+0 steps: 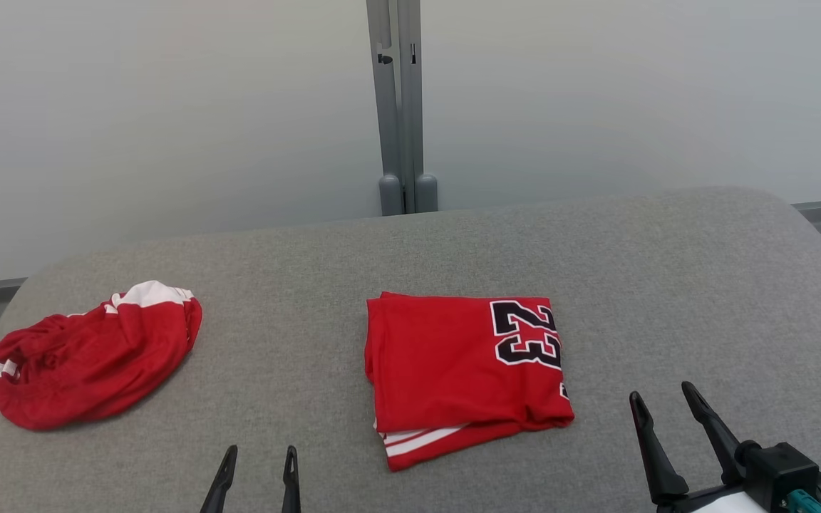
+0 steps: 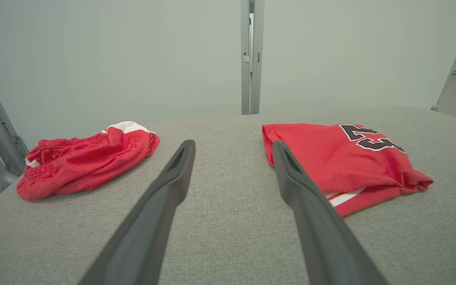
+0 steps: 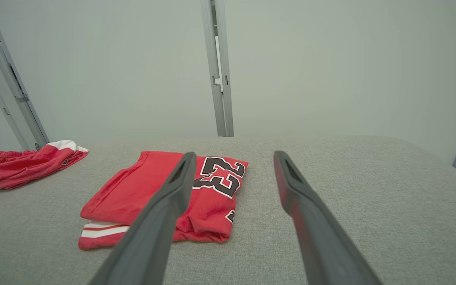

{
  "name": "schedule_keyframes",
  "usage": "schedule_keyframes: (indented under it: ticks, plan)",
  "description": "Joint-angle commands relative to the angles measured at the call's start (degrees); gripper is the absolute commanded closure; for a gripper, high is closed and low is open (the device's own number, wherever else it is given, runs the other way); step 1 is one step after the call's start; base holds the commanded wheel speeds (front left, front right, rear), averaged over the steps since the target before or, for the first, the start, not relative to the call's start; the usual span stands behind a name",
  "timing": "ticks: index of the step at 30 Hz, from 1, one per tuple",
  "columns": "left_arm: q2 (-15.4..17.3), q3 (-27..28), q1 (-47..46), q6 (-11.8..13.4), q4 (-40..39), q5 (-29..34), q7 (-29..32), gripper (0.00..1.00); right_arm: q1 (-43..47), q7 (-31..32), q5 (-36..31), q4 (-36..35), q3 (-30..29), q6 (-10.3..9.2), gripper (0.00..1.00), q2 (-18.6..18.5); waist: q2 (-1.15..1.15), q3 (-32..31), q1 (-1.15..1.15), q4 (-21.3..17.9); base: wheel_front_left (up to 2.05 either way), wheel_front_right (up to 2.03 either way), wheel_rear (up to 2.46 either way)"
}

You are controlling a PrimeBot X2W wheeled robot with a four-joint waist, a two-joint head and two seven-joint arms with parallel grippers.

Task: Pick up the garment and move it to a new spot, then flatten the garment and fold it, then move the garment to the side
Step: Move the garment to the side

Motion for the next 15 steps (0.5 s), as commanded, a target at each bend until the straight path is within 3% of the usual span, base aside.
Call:
schedule_keyframes:
  ticks: [1,15]
  plan:
    - [0.0,0.0,0.5,0.3,0.0,0.0,0.0,0.0,0.7,-0.1,-0.2,0.1,0.0,0.0,0.0,-0.2,0.0,0.1,0.0,0.0,0.0,0.0,0.0]
    - [0.0,0.0,-0.7,0.2,-0.4,0.2,0.0,0.0,0.1,-0.1,-0.3,0.3,-0.7,0.0,0.0,1.1,0.0,1.6,0.0,0.6,0.0,0.0,0.0]
